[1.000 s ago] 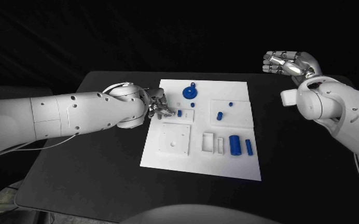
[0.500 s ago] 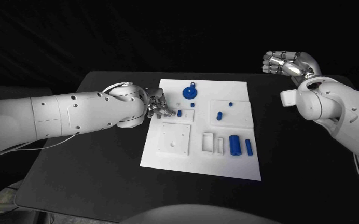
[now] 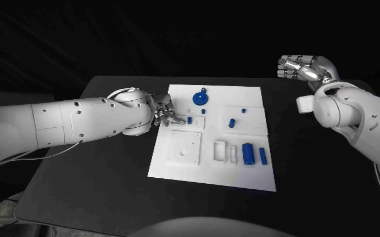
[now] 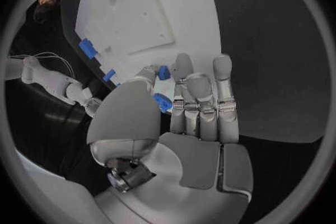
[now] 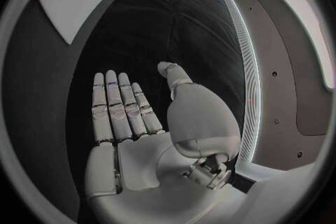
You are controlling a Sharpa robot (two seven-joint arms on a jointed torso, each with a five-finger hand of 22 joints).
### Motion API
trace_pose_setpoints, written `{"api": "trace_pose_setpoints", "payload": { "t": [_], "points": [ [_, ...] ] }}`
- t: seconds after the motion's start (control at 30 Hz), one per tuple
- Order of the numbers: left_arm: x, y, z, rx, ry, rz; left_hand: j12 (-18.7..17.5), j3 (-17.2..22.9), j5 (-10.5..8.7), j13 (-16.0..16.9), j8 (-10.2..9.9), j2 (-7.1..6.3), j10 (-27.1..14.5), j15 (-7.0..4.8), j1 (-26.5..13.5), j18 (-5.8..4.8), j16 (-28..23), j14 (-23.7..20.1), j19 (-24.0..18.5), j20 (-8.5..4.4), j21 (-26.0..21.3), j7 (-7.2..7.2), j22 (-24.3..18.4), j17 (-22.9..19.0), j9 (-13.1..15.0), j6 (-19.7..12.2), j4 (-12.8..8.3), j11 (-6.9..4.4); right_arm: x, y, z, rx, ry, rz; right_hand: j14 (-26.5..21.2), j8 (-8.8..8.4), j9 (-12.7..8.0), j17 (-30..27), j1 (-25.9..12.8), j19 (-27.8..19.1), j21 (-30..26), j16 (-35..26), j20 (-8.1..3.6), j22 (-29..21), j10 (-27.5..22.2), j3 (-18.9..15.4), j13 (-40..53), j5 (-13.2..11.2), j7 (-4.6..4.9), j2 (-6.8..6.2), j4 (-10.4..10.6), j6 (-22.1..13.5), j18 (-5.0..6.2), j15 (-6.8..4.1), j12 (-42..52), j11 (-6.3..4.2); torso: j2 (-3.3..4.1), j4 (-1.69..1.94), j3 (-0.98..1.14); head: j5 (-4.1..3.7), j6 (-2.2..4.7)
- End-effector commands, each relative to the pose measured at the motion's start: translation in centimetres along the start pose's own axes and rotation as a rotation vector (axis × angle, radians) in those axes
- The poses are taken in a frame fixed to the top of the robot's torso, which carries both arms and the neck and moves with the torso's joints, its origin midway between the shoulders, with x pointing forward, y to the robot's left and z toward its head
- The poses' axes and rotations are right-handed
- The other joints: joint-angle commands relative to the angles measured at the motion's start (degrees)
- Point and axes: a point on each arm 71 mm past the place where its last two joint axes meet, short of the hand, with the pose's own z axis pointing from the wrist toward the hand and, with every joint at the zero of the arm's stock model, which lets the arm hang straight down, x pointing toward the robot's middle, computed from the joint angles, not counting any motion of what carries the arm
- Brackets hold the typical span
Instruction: Assemble the parts on the task board
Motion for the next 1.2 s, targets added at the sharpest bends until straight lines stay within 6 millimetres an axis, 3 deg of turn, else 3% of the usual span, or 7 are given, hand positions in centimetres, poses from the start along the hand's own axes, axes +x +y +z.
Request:
{"api": "trace_pose_setpoints", "payload": {
  "t": [0.03,0.27,0.37,0.43,0.53,0.8,1.2],
  "points": [
    [0.1,0.1,0.0,-0.008,0.011,0.004,-0.4,-0.4,-0.41,0.2,-0.2,-0.56,3.0,0.07,-0.2,-0.48,-0.4,-0.5,0.2,0.2,-0.3,0.02,0.8,-0.2,-0.5,-0.5,0.1,0.22,0.1,0.0,0.0,-0.009,0.016,-0.003,-0.4,-0.25,-0.1,-0.1,-0.2,-0.4,0.1,-0.2,0.16,-0.1,-0.6,0.1,-0.1,0.4,-0.06,-0.11,0.1,-0.5,0.71,0.15,-0.2,0.03,0.01,0.0,0.01,0.03,0.03],
    [0.1,0.1,-0.1,0.001,0.007,-0.019,-3.0,-1.7,-1.05,0.0,-0.2,-1.05,2.9,0.47,-1.0,-0.32,-0.9,-0.9,0.1,0.54,-1.2,0.67,0.8,-0.5,-1.8,-2.5,0.6,0.54,0.2,0.0,0.0,-0.008,0.017,-0.003,-0.4,-0.25,-0.1,-0.1,-0.2,-0.4,0.1,-0.2,0.16,-0.1,-0.6,0.1,-0.1,0.4,-0.06,-0.11,0.1,-0.5,0.71,0.15,-0.2,0.03,0.02,0.01,0.01,0.0,0.07],
    [0.1,0.0,-0.1,0.007,0.012,-0.028,-4.2,-5.2,-0.04,0.1,-0.1,-0.6,2.9,0.69,-0.8,-0.21,-1.0,-1.1,0.1,0.75,-1.6,0.98,0.8,-0.5,-3.9,-3.3,1.2,0.72,0.2,-0.1,-0.1,-0.007,0.018,-0.003,-0.4,-0.25,-0.1,-0.1,-0.2,-0.4,0.1,-0.2,0.16,-0.1,-0.6,0.1,-0.1,0.4,-0.06,-0.11,0.1,-0.5,0.71,0.15,-0.2,0.03,0.01,-0.01,0.02,0.0,0.06],
    [0.2,0.0,-0.1,0.01,0.017,-0.033,-5.1,-6.2,-0.31,0.1,2.3,-0.61,2.9,0.83,-0.5,-0.24,-1.1,-1.5,0.0,0.84,-2.0,1.26,0.8,-0.4,-10.8,-4.4,1.6,0.86,0.2,-0.1,-0.1,-0.006,0.018,-0.003,-0.4,-0.25,-0.1,-0.1,-0.2,-0.4,0.1,-0.2,0.16,-0.1,-0.6,0.1,-0.1,0.4,-0.06,-0.11,0.1,-0.5,0.71,0.15,-0.2,0.03,0.01,-0.01,0.01,0.0,0.06],
    [0.3,0.0,-0.2,0.016,0.027,-0.039,-6.2,-7.0,-0.66,0.3,7.2,-0.87,2.8,1.03,-0.5,-0.12,-1.2,-1.8,-0.1,1.06,-2.6,1.46,0.9,-0.4,-15.4,-6.7,1.5,1.03,0.2,-0.2,-0.1,-0.004,0.018,-0.002,-0.4,-0.25,-0.1,-0.1,-0.2,-0.4,0.1,-0.2,0.16,-0.1,-0.6,0.1,-0.1,0.4,-0.06,-0.11,0.1,-0.5,0.71,0.15,-0.2,0.03,0.01,0.0,0.01,-0.01,0.03],
    [0.4,0.0,-0.5,0.025,0.045,-0.05,-8.7,-8.3,-1.37,0.5,11.5,-0.95,2.5,1.58,-0.2,0.18,-1.0,-2.5,-0.3,1.59,-3.4,2.11,0.9,-0.4,-21.7,-10.0,0.3,1.41,0.2,-0.4,-0.2,-0.001,0.019,-0.002,-0.4,-0.25,-0.1,-0.1,-0.2,-0.4,0.1,-0.2,0.16,-0.1,-0.6,0.1,-0.1,0.4,-0.06,-0.11,0.1,-0.5,0.71,0.15,-0.2,0.03,0.01,0.0,0.02,0.04,0.15],
    [-0.2,1.2,-1.2,0.022,0.04,-0.112,-9.2,-7.9,-1.1,0.6,13.3,0.28,2.5,1.63,0.9,0.25,-1.0,-2.4,-0.1,1.65,-3.7,2.25,0.9,-0.6,-26.0,-10.6,-1.1,1.33,0.1,-0.6,-0.3,0.003,0.018,-0.002,-0.4,-0.26,-0.1,-0.1,-0.2,-0.4,0.1,-0.2,0.17,-0.1,-0.6,0.0,-0.1,0.4,-0.03,-0.06,0.1,-0.6,0.72,0.15,-0.2,0.04,-0.04,0.0,0.0,-0.25,0.38]
  ]
}}
